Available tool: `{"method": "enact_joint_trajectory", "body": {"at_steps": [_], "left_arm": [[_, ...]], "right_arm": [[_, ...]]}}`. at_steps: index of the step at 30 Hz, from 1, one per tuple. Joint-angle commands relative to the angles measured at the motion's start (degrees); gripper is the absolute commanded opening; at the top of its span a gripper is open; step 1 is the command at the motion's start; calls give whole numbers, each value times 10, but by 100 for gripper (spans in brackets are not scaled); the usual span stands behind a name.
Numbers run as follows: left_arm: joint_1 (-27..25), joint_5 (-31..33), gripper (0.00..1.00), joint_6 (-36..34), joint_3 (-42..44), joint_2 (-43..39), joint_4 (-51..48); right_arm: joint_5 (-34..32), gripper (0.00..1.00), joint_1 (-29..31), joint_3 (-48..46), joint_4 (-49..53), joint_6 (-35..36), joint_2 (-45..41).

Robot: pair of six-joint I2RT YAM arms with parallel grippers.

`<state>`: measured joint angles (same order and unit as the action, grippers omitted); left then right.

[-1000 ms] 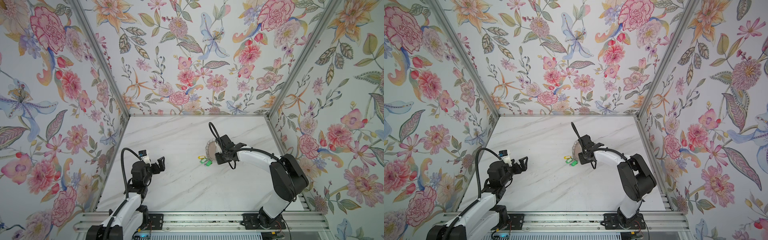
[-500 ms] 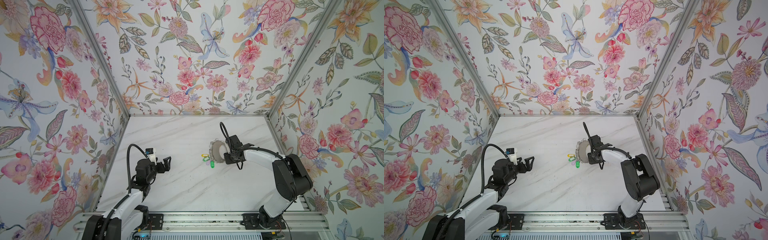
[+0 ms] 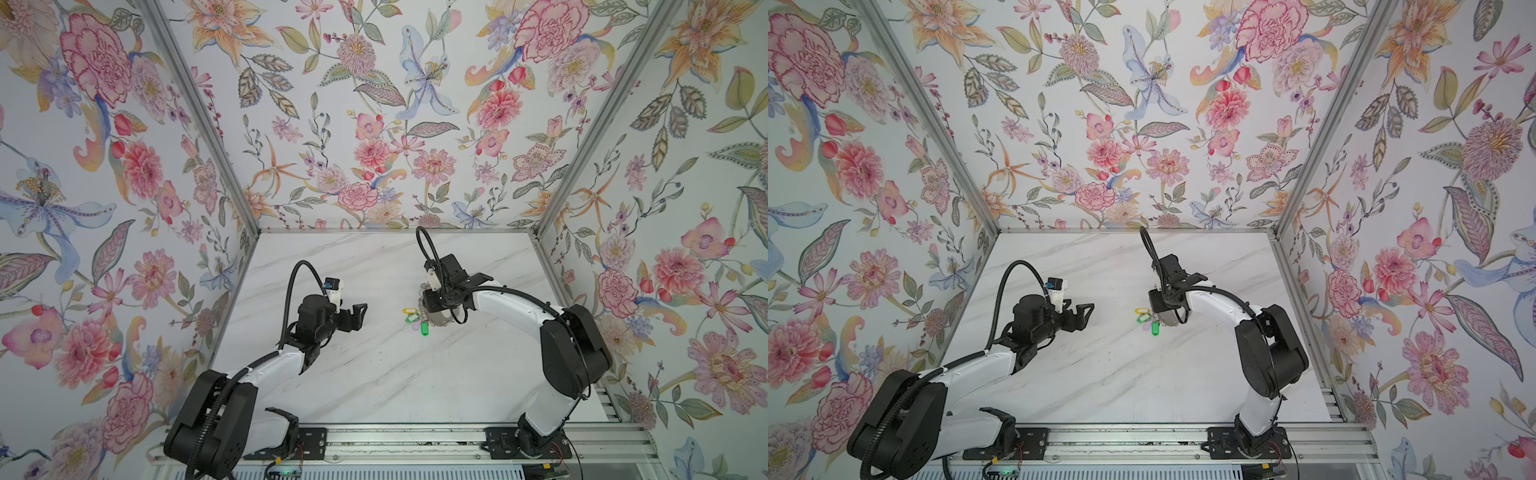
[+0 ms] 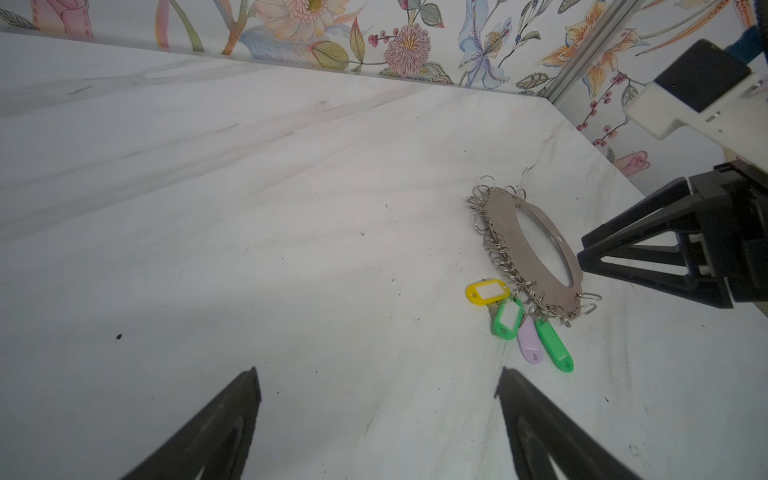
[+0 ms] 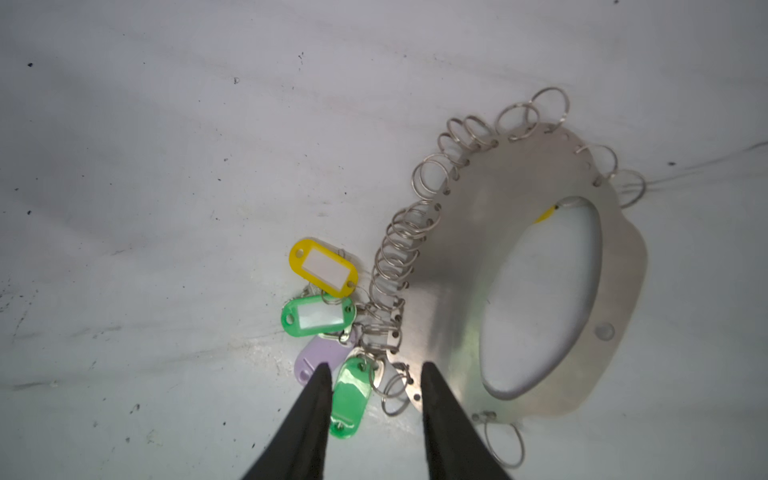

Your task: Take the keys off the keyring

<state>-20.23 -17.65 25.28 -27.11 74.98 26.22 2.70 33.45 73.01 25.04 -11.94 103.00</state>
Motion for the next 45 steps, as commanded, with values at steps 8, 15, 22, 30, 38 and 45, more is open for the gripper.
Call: {"method": "enact_joint_trajectory", "body": {"at_steps": [8,15,22,30,38,45], "left_arm": [[-4,-17,93,-26,-26,24,1],[-4,-23,93,-35,-28,47,8],[-4,-37,93,-39,-37,73,24],[-4,-48,93,-42,-38,84,32],[-4,-50,93,-40,-36,81,34],[-4,-54,93,-41,-35,73,26]], "right_arm": [[27,36,33,114,90,18,115],[9,36,33,88,116,11,125],[7,36,14,-6,120,-7,54],[-6,36,-35,-62,136,-8,-16],[-12,37,-10,0,154,-13,-8],[-43,37,9,51,163,8,55]]}}
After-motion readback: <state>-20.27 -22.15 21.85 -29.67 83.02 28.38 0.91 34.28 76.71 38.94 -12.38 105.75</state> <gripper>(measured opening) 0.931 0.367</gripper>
